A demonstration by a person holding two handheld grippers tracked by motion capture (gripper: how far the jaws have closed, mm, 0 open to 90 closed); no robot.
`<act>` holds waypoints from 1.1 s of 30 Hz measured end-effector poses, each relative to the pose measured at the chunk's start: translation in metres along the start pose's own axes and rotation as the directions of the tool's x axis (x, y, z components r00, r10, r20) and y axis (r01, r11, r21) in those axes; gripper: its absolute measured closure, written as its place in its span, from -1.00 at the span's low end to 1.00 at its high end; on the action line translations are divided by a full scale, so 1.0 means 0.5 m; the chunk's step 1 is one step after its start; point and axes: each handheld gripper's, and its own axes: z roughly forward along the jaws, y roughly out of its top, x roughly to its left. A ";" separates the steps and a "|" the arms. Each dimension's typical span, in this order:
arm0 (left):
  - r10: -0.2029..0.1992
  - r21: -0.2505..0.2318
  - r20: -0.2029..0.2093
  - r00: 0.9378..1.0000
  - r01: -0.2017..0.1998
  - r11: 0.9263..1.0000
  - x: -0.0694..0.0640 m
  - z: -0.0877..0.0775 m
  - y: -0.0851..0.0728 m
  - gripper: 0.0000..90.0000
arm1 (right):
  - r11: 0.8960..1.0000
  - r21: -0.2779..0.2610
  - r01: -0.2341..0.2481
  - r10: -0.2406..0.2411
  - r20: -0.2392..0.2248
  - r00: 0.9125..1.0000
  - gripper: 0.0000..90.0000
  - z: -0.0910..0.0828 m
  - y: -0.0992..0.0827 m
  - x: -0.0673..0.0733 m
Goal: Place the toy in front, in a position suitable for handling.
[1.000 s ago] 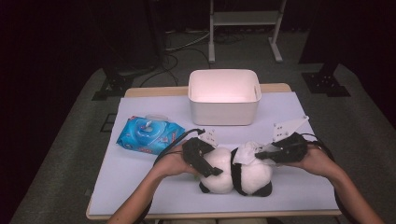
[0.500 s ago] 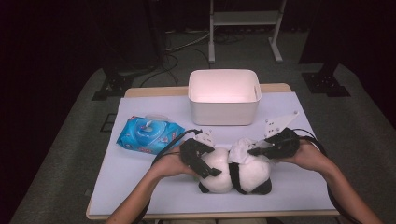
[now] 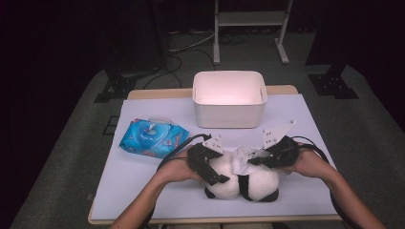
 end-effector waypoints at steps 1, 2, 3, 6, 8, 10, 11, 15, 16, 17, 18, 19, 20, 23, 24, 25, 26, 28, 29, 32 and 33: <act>-0.002 0.000 -0.001 1.000 0.002 1.000 -0.001 0.001 -0.001 -0.70 | 1.000 -0.004 -0.002 0.002 -0.002 1.000 0.79 -0.004 -0.003 0.001; -0.007 -0.007 -0.003 1.000 0.007 1.000 -0.002 0.001 -0.002 -0.70 | 1.000 -0.005 -0.002 0.002 0.001 1.000 0.80 -0.008 -0.006 0.001; -0.009 -0.013 -0.001 1.000 0.009 1.000 -0.003 0.002 -0.004 -0.70 | 1.000 -0.007 -0.006 0.006 0.001 1.000 0.80 -0.011 -0.010 0.002; -0.009 -0.024 -0.003 1.000 0.008 1.000 -0.006 0.003 -0.008 -0.70 | 1.000 -0.017 -0.017 0.017 0.002 1.000 0.80 -0.022 -0.023 0.003; -0.013 -0.029 -0.003 1.000 0.013 0.999 -0.006 0.003 -0.011 -0.70 | 0.999 -0.024 -0.026 0.026 0.006 1.000 0.80 -0.031 -0.031 0.004; -0.011 -0.031 -0.004 1.000 0.011 0.999 -0.006 0.002 -0.012 -0.70 | 0.999 -0.031 -0.030 0.031 0.011 0.999 0.80 -0.041 -0.039 0.004; -0.010 -0.029 -0.004 1.000 0.010 1.000 -0.006 0.002 -0.011 -0.70 | 0.999 -0.032 -0.035 0.035 0.014 0.999 0.80 -0.045 -0.043 0.005; -0.011 -0.019 -0.005 1.000 0.011 1.000 -0.006 0.002 -0.008 -0.70 | 0.998 -0.032 -0.045 0.046 0.029 0.999 0.80 -0.062 -0.058 0.009; -0.012 -0.020 -0.006 1.000 0.012 1.000 -0.007 0.003 -0.008 -0.70 | 0.998 -0.032 -0.047 0.048 0.034 0.998 0.80 -0.065 -0.062 0.009; -0.008 -0.021 -0.008 1.000 0.008 1.000 -0.008 0.003 -0.008 -0.70 | 0.998 -0.031 -0.056 0.058 0.035 0.998 0.80 -0.069 -0.066 0.010; -0.006 -0.021 -0.010 1.000 0.006 1.000 -0.008 0.003 -0.008 -0.70 | 0.998 -0.031 -0.059 0.060 0.035 0.998 0.79 -0.072 -0.071 0.009; -0.006 -0.018 -0.010 1.000 0.006 1.000 -0.009 0.003 -0.008 -0.69 | 0.998 -0.029 -0.060 0.061 0.038 0.997 0.80 -0.075 -0.075 0.009; -0.002 -0.015 -0.013 1.000 0.002 1.000 -0.010 0.004 -0.007 -0.69 | 0.998 -0.027 -0.063 0.064 0.043 0.997 0.79 -0.079 -0.079 0.008; 0.002 -0.006 -0.014 1.000 -0.002 1.000 -0.011 0.005 -0.004 -0.68 | 0.997 -0.011 -0.071 0.071 0.069 0.995 0.79 -0.088 -0.084 0.005; 0.002 -0.006 -0.014 1.000 -0.002 1.000 -0.011 0.005 -0.004 -0.68 | 0.998 -0.002 -0.068 0.068 0.078 0.995 0.79 -0.091 -0.084 0.004; 0.017 0.007 -0.017 1.000 -0.017 1.000 -0.010 0.004 -0.003 -0.68 | 0.998 0.005 -0.067 0.066 0.088 0.994 0.79 -0.093 -0.083 0.002; 0.013 0.005 -0.017 1.000 -0.013 1.000 -0.012 0.005 -0.003 -0.68 | 0.998 0.007 -0.065 0.064 0.093 0.994 0.79 -0.095 -0.082 0.000; 0.015 0.005 -0.017 1.000 -0.015 1.000 -0.013 0.005 -0.003 -0.68 | 0.998 0.004 -0.065 0.064 0.094 0.993 0.79 -0.095 -0.078 -0.005; 0.015 0.005 -0.017 1.000 -0.015 1.000 -0.013 0.005 -0.003 -0.68 | 0.998 0.004 -0.065 0.064 0.094 0.993 0.79 -0.095 -0.078 -0.005; 0.018 0.008 -0.017 1.000 -0.017 1.000 -0.013 0.005 -0.003 -0.69 | 0.999 0.001 -0.055 0.054 0.085 0.995 0.79 -0.080 -0.058 -0.009; 0.020 0.009 -0.017 1.000 -0.019 1.000 -0.013 0.004 -0.003 -0.69 | 0.999 0.001 -0.046 0.045 0.078 0.996 0.79 -0.074 -0.051 -0.009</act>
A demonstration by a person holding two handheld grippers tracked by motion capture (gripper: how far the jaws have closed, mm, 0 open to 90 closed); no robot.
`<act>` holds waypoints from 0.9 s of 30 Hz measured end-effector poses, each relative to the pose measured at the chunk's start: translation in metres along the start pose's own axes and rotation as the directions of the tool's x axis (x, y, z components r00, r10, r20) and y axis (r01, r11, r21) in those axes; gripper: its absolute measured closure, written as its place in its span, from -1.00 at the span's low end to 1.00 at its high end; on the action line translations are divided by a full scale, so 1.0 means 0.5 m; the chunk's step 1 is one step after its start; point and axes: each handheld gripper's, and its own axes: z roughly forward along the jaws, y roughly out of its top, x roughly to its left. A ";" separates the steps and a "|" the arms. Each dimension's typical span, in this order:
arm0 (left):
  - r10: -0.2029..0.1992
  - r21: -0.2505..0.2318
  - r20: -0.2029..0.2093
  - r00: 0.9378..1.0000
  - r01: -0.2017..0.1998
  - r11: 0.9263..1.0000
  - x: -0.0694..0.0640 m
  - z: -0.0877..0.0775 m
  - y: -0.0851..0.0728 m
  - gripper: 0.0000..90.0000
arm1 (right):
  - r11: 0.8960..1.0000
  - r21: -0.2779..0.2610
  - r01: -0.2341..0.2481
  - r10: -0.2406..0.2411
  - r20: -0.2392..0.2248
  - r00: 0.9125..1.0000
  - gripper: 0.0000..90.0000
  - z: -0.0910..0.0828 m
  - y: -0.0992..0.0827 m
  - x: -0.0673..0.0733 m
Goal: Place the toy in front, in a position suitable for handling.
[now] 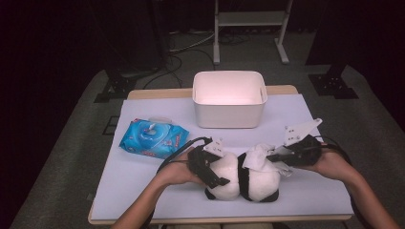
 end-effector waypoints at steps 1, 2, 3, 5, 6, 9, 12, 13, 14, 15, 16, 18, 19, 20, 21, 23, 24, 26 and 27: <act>0.001 0.000 0.000 1.000 -0.001 1.000 0.000 0.000 0.000 -0.68 | 1.000 0.000 0.008 -0.008 -0.006 1.000 0.79 0.007 0.008 0.002; 0.001 0.000 -0.001 1.000 -0.001 1.000 -0.001 0.000 0.000 -0.68 | 1.000 0.000 0.015 -0.015 -0.013 1.000 0.79 0.014 0.016 0.003; 0.005 0.001 -0.002 1.000 -0.005 1.000 0.000 -0.001 0.000 -0.68 | 1.000 0.004 0.025 -0.024 -0.020 1.000 0.79 0.022 0.023 0.004; 0.004 -0.002 -0.003 1.000 -0.004 1.000 -0.001 0.000 -0.001 -0.68 | 0.999 0.018 0.043 -0.043 -0.032 0.999 0.79 0.040 0.039 0.007; 0.005 -0.002 -0.003 1.000 -0.005 1.000 -0.002 -0.001 -0.001 -0.68 | 0.999 0.022 0.047 -0.046 -0.041 0.998 0.79 0.047 0.046 0.008; 0.005 -0.006 -0.006 1.000 -0.005 1.000 -0.003 -0.001 -0.003 -0.69 | 0.997 0.036 0.068 -0.066 -0.062 0.996 0.77 0.072 0.067 0.012; 0.008 -0.007 -0.007 1.000 -0.008 1.000 -0.003 -0.001 -0.004 -0.69 | 0.995 0.049 0.087 -0.083 -0.077 0.994 0.73 0.094 0.085 0.017; 0.005 -0.012 -0.008 1.000 -0.005 1.000 -0.004 -0.001 -0.004 -0.69 | 0.994 0.052 0.092 -0.087 -0.080 0.993 0.71 0.100 0.091 0.019; 0.009 -0.010 -0.008 1.000 -0.009 1.000 -0.004 -0.001 -0.004 -0.69 | 0.994 0.056 0.097 -0.092 -0.085 0.992 0.68 0.106 0.097 0.020; 0.010 -0.011 -0.008 1.000 -0.010 1.000 -0.004 -0.001 -0.004 -0.69 | 0.992 0.063 0.107 -0.101 -0.092 0.991 0.65 0.112 0.102 0.022; 0.010 -0.012 -0.008 1.000 -0.011 1.000 -0.004 -0.001 -0.005 -0.69 | 0.991 0.066 0.113 -0.106 -0.094 0.990 0.62 0.118 0.107 0.024; 0.012 -0.013 -0.009 1.000 -0.012 1.000 -0.005 -0.001 -0.005 -0.69 | 0.989 0.074 0.125 -0.118 -0.104 0.988 0.56 0.128 0.116 0.028; 0.012 -0.013 -0.009 1.000 -0.012 1.000 -0.005 -0.001 -0.005 -0.69 | 0.988 0.075 0.131 -0.123 -0.107 0.987 0.52 0.132 0.120 0.030; 0.014 -0.012 -0.010 1.000 -0.014 1.000 -0.005 -0.001 -0.005 -0.69 | 0.988 0.074 0.132 -0.124 -0.110 0.986 0.49 0.136 0.123 0.031; 0.016 -0.010 -0.010 1.000 -0.016 1.000 -0.005 0.000 -0.005 -0.69 | 0.988 0.078 0.134 -0.125 -0.113 0.986 0.46 0.140 0.127 0.032; 0.020 -0.004 -0.011 1.000 -0.020 1.000 -0.006 -0.001 -0.004 -0.69 | 0.987 0.087 0.136 -0.125 -0.116 0.985 0.41 0.146 0.133 0.034; 0.021 -0.002 -0.012 1.000 -0.021 1.000 -0.007 0.000 -0.004 -0.69 | 0.987 0.087 0.138 -0.127 -0.121 0.984 0.40 0.149 0.135 0.035; 0.020 0.002 -0.013 1.000 -0.020 1.000 -0.007 0.001 -0.004 -0.69 | 0.986 0.097 0.138 -0.126 -0.122 0.985 0.39 0.155 0.137 0.036; 0.021 0.004 -0.014 1.000 -0.021 1.000 -0.007 0.001 -0.005 -0.69 | 0.985 0.098 0.142 -0.130 -0.122 0.984 0.41 0.158 0.137 0.037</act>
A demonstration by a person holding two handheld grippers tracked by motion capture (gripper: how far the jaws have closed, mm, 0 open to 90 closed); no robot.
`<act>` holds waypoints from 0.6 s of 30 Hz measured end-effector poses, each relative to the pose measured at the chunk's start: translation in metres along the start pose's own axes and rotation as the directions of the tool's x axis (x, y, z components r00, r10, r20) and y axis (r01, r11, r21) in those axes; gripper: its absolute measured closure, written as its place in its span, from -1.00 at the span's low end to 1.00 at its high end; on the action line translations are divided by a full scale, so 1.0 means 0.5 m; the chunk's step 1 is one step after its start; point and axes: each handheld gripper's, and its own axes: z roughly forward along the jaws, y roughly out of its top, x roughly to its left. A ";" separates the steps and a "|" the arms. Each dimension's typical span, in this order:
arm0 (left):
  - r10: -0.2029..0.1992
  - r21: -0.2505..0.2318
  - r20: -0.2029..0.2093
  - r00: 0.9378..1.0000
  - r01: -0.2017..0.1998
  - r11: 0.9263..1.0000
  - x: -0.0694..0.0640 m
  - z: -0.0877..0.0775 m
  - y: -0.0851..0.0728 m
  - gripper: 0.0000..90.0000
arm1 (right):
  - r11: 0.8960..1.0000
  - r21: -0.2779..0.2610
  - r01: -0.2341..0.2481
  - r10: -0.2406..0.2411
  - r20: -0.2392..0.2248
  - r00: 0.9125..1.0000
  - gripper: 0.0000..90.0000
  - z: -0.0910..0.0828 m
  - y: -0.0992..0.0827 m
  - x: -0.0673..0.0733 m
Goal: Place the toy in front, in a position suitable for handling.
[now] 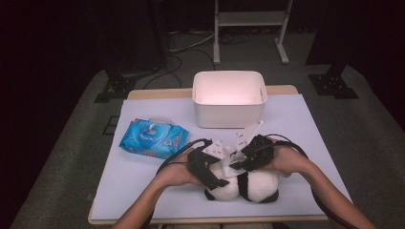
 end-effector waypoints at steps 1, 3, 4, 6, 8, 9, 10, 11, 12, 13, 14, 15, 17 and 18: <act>0.004 0.003 0.000 1.000 -0.004 1.000 0.001 0.000 -0.001 -0.69 | 1.000 -0.001 -0.003 0.003 -0.001 1.000 0.45 0.002 -0.001 0.001; 0.002 0.001 0.002 1.000 -0.002 1.000 0.002 0.000 -0.002 -0.69 | 1.000 -0.010 0.000 0.000 -0.005 1.000 0.63 0.004 -0.004 0.003; 0.003 0.000 0.003 1.000 -0.003 1.000 0.002 0.000 -0.002 -0.69 | 1.000 -0.015 -0.002 0.002 -0.003 1.000 0.71 0.004 -0.006 0.005; 0.003 -0.007 0.003 1.000 -0.003 1.000 0.001 0.001 -0.001 -0.69 | 1.000 -0.018 0.003 -0.003 -0.001 1.000 0.78 0.002 -0.008 0.008; 0.001 -0.013 0.003 1.000 -0.001 1.000 0.001 0.000 -0.001 -0.69 | 1.000 -0.025 0.008 -0.008 0.001 1.000 0.82 -0.002 -0.012 0.008; 0.004 -0.015 0.003 1.000 -0.004 1.000 0.001 0.000 -0.002 -0.69 | 1.000 -0.028 0.003 -0.003 -0.001 1.000 0.83 -0.004 -0.013 0.009; 0.002 -0.015 0.005 1.000 -0.002 1.000 0.001 0.000 -0.002 -0.69 | 0.999 -0.033 0.006 -0.006 0.002 1.000 0.83 -0.007 -0.015 0.008; -0.001 -0.018 0.005 1.000 0.001 1.000 0.001 0.000 -0.002 -0.69 | 0.999 -0.033 0.006 -0.006 0.004 1.000 0.84 -0.012 -0.017 0.008; -0.004 -0.020 0.005 1.000 0.004 1.000 0.001 0.000 -0.003 -0.69 | 0.999 -0.033 0.003 -0.003 0.002 1.000 0.84 -0.016 -0.020 0.008; -0.005 -0.022 0.006 1.000 0.006 1.000 0.001 -0.001 -0.003 -0.69 | 0.999 -0.036 -0.003 0.003 0.002 1.000 0.84 -0.021 -0.024 0.007; -0.008 -0.025 0.005 1.000 0.008 1.000 0.000 0.000 -0.004 -0.69 | 0.999 -0.037 -0.008 0.008 0.002 1.000 0.84 -0.025 -0.028 0.006; -0.009 -0.026 0.005 1.000 0.009 1.000 0.001 0.000 -0.004 -0.69 | 0.999 -0.038 -0.014 0.014 0.002 1.000 0.84 -0.030 -0.033 0.006; -0.010 -0.027 0.007 1.000 0.010 1.000 0.001 -0.001 -0.005 -0.69 | 0.999 -0.042 -0.027 0.028 0.007 1.000 0.84 -0.041 -0.043 0.003; -0.011 -0.028 0.007 1.000 0.011 1.000 0.001 -0.001 -0.005 -0.69 | 0.999 -0.044 -0.031 0.032 0.012 0.999 0.84 -0.047 -0.047 0.003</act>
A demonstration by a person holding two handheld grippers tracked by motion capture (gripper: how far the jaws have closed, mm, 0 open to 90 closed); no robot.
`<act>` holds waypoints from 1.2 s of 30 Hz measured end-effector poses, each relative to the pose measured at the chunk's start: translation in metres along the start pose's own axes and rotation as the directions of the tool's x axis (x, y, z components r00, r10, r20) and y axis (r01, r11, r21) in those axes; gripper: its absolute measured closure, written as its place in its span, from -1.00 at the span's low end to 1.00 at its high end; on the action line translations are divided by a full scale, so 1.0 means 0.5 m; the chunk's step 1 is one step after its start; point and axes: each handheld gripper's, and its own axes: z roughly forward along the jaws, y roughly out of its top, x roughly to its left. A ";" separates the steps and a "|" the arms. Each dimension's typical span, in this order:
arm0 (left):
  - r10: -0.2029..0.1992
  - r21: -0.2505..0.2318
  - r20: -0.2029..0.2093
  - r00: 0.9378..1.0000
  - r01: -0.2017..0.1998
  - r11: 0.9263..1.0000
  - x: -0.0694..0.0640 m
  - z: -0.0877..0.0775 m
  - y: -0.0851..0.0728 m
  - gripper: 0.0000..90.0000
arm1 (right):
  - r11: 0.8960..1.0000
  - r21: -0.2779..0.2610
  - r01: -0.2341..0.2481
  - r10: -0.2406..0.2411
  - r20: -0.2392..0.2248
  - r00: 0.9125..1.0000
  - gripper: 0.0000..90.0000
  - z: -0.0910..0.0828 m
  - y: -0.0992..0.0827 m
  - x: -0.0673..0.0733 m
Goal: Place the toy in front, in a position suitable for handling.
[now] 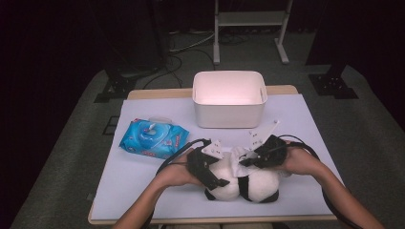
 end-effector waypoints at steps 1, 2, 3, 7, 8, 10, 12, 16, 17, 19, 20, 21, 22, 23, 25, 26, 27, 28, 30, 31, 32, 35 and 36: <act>0.000 0.001 0.000 1.000 0.000 1.000 0.000 0.000 0.000 -0.69 | 1.000 -0.001 -0.005 0.005 0.005 1.000 0.84 -0.007 -0.005 -0.001; -0.001 0.001 0.000 1.000 0.001 1.000 0.000 0.000 0.000 -0.69 | 1.000 0.000 -0.011 0.011 0.010 1.000 0.84 -0.014 -0.010 -0.002; -0.002 0.000 0.000 1.000 0.002 1.000 -0.001 0.000 -0.001 -0.69 | 1.000 -0.003 -0.018 0.018 0.016 1.000 0.84 -0.021 -0.016 -0.003; -0.001 -0.001 0.000 1.000 0.001 1.000 0.000 -0.001 -0.001 -0.69 | 0.999 -0.011 -0.048 0.049 0.036 0.998 0.84 -0.048 -0.043 -0.008; -0.004 -0.002 0.000 1.000 0.004 1.000 0.000 -0.001 -0.002 -0.69 | 0.998 -0.016 -0.057 0.057 0.042 0.997 0.84 -0.054 -0.050 -0.009; -0.016 -0.010 0.002 1.000 0.016 1.000 -0.001 0.000 -0.002 -0.69 | 0.997 -0.020 -0.076 0.077 0.054 0.996 0.83 -0.067 -0.064 -0.011; -0.017 -0.013 0.001 1.000 0.017 1.000 0.000 0.000 -0.002 -0.69 | 0.995 -0.028 -0.095 0.096 0.065 0.993 0.83 -0.078 -0.079 -0.014; -0.017 -0.004 0.005 1.000 0.017 1.000 0.000 0.000 0.002 -0.69 | 0.991 -0.055 -0.123 0.126 0.057 0.990 0.84 -0.080 -0.102 -0.012; -0.018 0.000 0.009 1.000 0.018 1.000 0.001 -0.001 0.003 -0.70 | 0.991 -0.057 -0.120 0.123 0.056 0.991 0.84 -0.077 -0.104 -0.010; -0.028 0.003 0.023 0.999 0.028 1.000 0.002 -0.005 0.008 -0.77 | 0.992 -0.062 -0.112 0.115 0.059 0.992 0.84 -0.072 -0.105 -0.004; -0.031 0.006 0.027 0.999 0.030 1.000 0.005 -0.009 0.010 -0.78 | 0.991 -0.069 -0.113 0.117 0.055 0.992 0.84 -0.071 -0.105 -0.002; -0.035 0.009 0.034 0.999 0.035 0.999 0.008 -0.012 0.013 -0.78 | 0.992 -0.065 -0.112 0.116 0.054 0.992 0.84 -0.070 -0.105 0.001; -0.037 0.009 0.038 0.999 0.037 0.999 0.010 -0.013 0.016 -0.78 | 0.993 -0.060 -0.105 0.109 0.056 0.992 0.84 -0.068 -0.105 0.003; -0.031 0.016 0.041 0.999 0.030 0.999 0.013 -0.015 0.020 -0.78 | 0.993 -0.059 -0.103 0.107 0.059 0.992 0.84 -0.066 -0.105 0.007; -0.027 0.022 0.047 0.999 0.026 0.999 0.016 -0.014 0.026 -0.78 | 0.994 -0.060 -0.093 0.097 0.058 0.994 0.84 -0.065 -0.105 0.013; -0.028 0.020 0.046 0.999 0.027 0.999 0.016 -0.011 0.029 -0.78 | 0.994 -0.059 -0.088 0.091 0.060 0.994 0.84 -0.065 -0.105 0.015; -0.026 0.020 0.044 0.999 0.025 0.999 0.017 -0.009 0.033 -0.79 | 0.994 -0.060 -0.086 0.090 0.057 0.994 0.84 -0.066 -0.105 0.018; -0.021 0.021 0.042 0.999 0.020 1.000 0.019 -0.005 0.036 -0.79 | 0.994 -0.063 -0.086 0.090 0.055 0.994 0.84 -0.066 -0.105 0.021; -0.020 0.029 0.040 0.999 0.019 0.999 0.021 0.003 0.043 -0.82 | 0.995 -0.066 -0.077 0.080 0.051 0.995 0.84 -0.066 -0.105 0.025; -0.025 0.034 0.042 0.999 0.023 0.999 0.022 0.008 0.047 -0.84 | 0.995 -0.070 -0.074 0.077 0.048 0.996 0.84 -0.065 -0.105 0.026; -0.031 0.039 0.047 0.998 0.029 0.999 0.024 0.012 0.050 -0.86 | 0.995 -0.071 -0.067 0.070 0.045 0.997 0.84 -0.066 -0.105 0.027; -0.033 0.049 0.061 0.998 0.030 0.998 0.029 0.021 0.058 -0.86 | 0.996 -0.070 -0.057 0.060 0.035 0.998 0.84 -0.066 -0.103 0.031; -0.034 0.052 0.064 0.997 0.031 0.998 0.030 0.024 0.060 -0.86 | 0.996 -0.070 -0.056 0.058 0.030 0.998 0.84 -0.067 -0.102 0.033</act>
